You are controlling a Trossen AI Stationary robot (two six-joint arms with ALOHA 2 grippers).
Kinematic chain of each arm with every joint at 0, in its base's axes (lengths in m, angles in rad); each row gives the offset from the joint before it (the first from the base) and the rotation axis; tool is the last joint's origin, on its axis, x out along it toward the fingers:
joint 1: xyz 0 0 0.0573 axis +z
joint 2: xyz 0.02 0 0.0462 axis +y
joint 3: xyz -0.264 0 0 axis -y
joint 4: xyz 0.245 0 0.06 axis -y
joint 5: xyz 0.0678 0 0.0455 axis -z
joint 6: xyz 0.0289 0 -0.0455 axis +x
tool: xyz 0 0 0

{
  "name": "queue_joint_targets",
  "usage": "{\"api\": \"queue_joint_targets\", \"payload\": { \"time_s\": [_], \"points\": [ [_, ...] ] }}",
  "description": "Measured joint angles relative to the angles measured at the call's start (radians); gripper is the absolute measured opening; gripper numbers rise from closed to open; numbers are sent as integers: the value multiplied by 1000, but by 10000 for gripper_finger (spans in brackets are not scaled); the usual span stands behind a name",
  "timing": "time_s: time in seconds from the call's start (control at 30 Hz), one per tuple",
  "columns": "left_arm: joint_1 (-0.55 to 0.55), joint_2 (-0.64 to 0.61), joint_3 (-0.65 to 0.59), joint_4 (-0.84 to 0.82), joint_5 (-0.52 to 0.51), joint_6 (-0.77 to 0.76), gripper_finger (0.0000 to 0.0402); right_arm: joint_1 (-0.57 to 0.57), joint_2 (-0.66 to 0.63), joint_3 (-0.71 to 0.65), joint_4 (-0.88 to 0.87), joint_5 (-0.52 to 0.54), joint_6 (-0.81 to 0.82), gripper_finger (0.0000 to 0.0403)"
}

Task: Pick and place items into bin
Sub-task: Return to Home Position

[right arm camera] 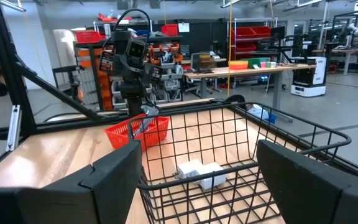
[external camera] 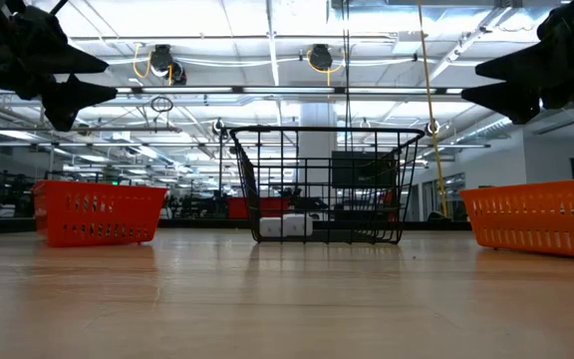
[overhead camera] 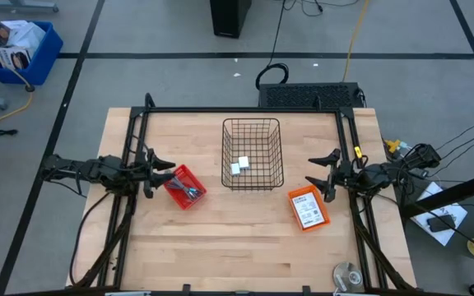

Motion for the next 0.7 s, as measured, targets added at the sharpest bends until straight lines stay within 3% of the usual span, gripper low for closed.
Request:
{"api": "queue_joint_targets", "payload": {
  "time_s": [0.7],
  "points": [
    [0, 0, 0, 2, 0, -20, 214, 0, 0, -2, 0, 0, 0, 309]
  ]
}}
